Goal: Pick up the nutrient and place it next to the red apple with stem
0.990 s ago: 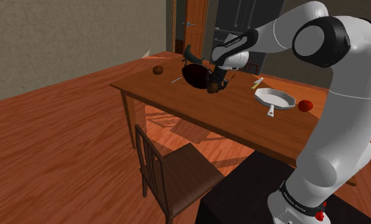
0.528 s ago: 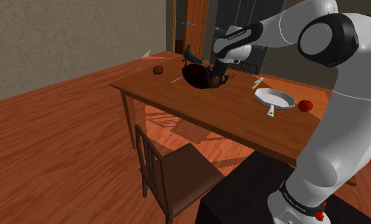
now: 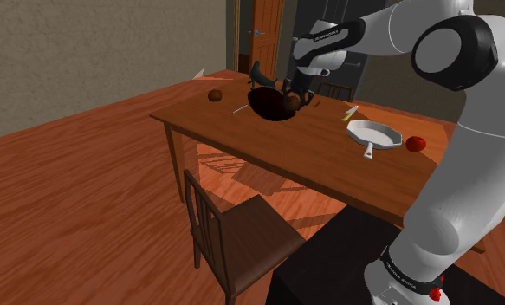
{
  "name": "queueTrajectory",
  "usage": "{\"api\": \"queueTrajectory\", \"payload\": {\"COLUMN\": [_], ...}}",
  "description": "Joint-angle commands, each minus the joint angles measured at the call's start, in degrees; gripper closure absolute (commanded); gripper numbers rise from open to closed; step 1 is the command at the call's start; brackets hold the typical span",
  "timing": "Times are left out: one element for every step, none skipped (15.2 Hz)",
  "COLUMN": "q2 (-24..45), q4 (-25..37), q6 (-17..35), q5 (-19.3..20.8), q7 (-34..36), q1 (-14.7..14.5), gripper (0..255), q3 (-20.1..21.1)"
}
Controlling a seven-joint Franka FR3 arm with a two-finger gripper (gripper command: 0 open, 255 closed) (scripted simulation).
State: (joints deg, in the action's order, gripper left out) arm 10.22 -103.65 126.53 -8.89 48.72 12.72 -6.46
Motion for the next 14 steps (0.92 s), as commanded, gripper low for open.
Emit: {"api": "queueTrajectory", "payload": {"q2": [-0.2,-0.8,-1.4,-1.9,-2.4,-2.8,-3.1,-3.5,-3.7,-3.9,-4.1,-4.2,-4.2,-4.2], "q4": [0.5,-0.3,-1.0,-1.6,-2.2,-2.7,-3.1,-3.5,-3.8,-4.0,-4.2,-4.3,-4.3,-4.3], "q6": [-0.8,-0.7,-0.8,-0.8,-0.9,-0.9,-1.1,-1.2,-1.4,-1.6,-1.8,-2.0,-2.3,-2.6], "q5": [0.1,-0.2,-0.6,-0.9,-1.2,-1.5,-1.9,-2.2,-2.5,-2.8,-3.1,-3.4,-3.8,-4.1], "q7": [0.1,-1.3,-2.7,-4.0,-5.4,-6.8,-8.2,-9.6,-11.0,-12.4,-13.8,-15.2,-16.7,-18.1], "q1": [0.0,0.8,1.5,2.3,3.0,3.7,4.5,5.2,5.9,6.7,7.4,8.2,8.9,9.6], "gripper": [255,255,255,255,255,255,255,255,255,255,255,255,255,255], "q3": [0.0,-0.5,-0.9,-1.4,-1.9,-2.3,-2.9,-3.4,-3.9,-4.4,-5.0,-5.5,-6.1,-6.6]}}
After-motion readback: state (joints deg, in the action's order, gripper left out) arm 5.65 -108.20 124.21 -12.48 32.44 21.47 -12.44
